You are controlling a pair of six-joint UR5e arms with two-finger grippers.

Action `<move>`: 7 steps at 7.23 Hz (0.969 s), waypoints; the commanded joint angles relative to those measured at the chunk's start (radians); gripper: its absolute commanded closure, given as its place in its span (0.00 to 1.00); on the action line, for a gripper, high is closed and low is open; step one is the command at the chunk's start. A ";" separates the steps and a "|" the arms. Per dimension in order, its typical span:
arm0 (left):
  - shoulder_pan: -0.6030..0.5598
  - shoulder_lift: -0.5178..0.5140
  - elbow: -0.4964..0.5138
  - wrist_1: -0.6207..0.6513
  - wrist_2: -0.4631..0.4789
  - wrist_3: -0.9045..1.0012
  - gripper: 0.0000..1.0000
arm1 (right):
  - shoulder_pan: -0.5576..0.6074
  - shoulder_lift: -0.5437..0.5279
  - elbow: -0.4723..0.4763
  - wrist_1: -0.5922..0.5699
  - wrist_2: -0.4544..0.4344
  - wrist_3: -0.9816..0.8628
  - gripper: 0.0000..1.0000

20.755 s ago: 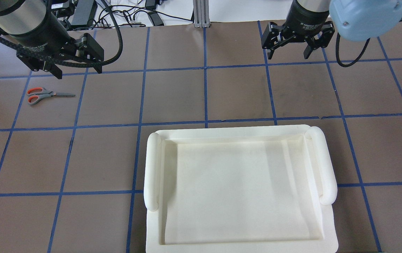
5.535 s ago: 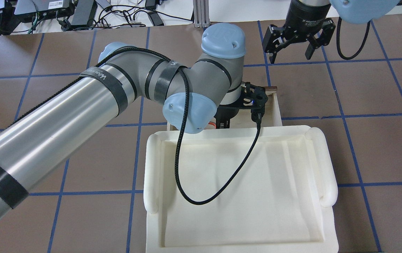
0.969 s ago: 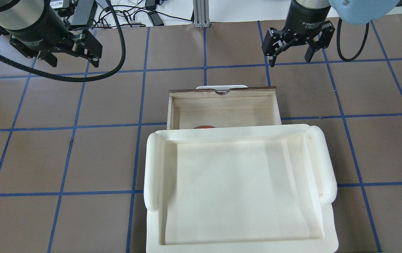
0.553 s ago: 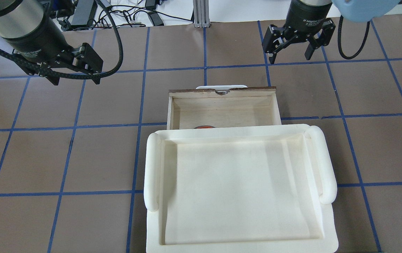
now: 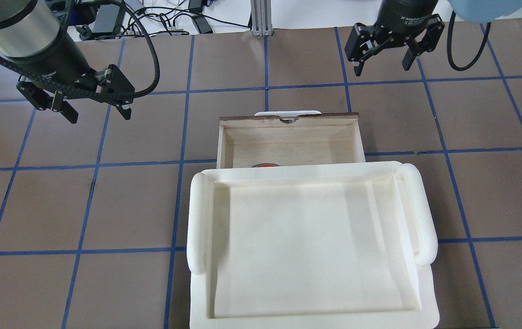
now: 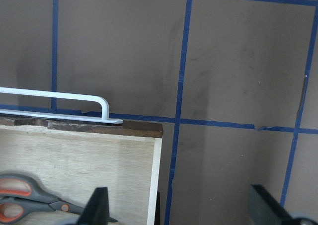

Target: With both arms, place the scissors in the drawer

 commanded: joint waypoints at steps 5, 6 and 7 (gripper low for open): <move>-0.002 0.004 -0.011 0.006 0.010 0.005 0.00 | 0.001 -0.008 0.003 0.000 0.000 0.004 0.00; -0.002 0.004 -0.011 0.006 0.007 0.005 0.00 | 0.001 -0.008 0.003 -0.001 0.004 0.004 0.00; -0.002 0.002 -0.011 0.006 0.004 0.005 0.00 | 0.001 -0.008 0.003 -0.001 0.003 0.004 0.00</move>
